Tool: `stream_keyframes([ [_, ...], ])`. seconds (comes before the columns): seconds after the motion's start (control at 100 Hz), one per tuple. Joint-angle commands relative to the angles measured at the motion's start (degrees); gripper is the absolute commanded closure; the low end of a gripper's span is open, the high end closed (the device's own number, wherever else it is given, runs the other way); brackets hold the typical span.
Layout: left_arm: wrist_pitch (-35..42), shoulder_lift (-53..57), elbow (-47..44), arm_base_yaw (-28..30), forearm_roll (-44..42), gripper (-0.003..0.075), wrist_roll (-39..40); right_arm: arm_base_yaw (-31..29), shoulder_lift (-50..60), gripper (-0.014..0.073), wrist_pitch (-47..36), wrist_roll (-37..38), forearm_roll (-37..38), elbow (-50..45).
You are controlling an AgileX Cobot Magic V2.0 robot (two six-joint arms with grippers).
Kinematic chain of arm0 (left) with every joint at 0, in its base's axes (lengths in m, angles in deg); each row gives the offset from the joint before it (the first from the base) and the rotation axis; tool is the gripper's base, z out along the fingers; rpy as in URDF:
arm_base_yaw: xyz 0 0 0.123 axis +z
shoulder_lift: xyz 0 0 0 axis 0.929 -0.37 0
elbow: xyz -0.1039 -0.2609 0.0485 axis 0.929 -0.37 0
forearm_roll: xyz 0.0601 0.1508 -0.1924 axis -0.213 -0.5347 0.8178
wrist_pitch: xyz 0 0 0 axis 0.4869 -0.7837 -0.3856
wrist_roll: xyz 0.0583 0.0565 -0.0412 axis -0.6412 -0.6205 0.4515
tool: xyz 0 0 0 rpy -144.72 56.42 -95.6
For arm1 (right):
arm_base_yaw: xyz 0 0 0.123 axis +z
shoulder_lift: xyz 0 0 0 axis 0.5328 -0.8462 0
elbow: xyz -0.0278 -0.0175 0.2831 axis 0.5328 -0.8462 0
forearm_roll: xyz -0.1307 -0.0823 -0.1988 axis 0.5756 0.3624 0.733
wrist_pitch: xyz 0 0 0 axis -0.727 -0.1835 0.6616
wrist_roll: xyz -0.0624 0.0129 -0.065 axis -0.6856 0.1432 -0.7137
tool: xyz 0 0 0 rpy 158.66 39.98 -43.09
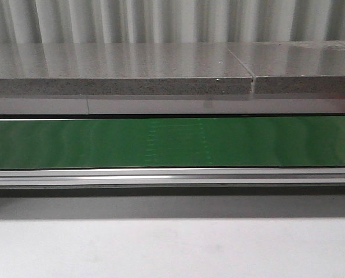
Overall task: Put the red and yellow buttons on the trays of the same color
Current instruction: 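Close the left gripper around a yellow push button on the table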
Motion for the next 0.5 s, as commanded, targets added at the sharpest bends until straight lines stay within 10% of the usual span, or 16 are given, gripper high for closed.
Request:
stream_keyframes([
  [0.0, 0.6, 0.9, 2.4, 0.1, 0.3, 0.0155, 0.7, 0.1, 0.0, 0.0659, -4.2, -0.6, -0.2, 1.4],
  [0.49, 0.9, -5.0, 3.8, 0.1, 0.7, 0.0169, 0.7, 0.1, 0.0, 0.0659, -4.2, -0.6, -0.2, 1.2],
])
